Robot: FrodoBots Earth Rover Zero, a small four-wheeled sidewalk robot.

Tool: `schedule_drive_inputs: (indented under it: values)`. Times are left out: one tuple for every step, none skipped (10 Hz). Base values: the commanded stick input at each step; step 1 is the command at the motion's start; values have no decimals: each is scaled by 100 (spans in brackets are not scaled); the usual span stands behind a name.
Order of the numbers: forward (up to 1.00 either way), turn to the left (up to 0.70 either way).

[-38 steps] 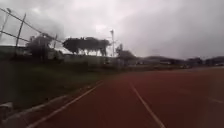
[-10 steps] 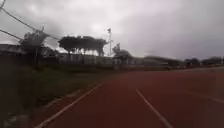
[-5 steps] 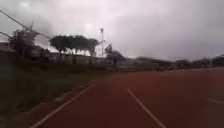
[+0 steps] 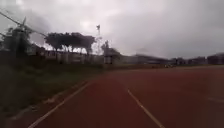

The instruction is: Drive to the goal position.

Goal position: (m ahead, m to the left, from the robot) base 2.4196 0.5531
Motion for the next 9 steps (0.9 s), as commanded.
schedule_drive_inputs:
  values:
    - [50, 0]
    - [50, 0]
    - [50, 0]
    - [50, 0]
    - [50, 0]
    - [50, 0]
    - [50, 0]
    - [50, 0]
    - [50, 0]
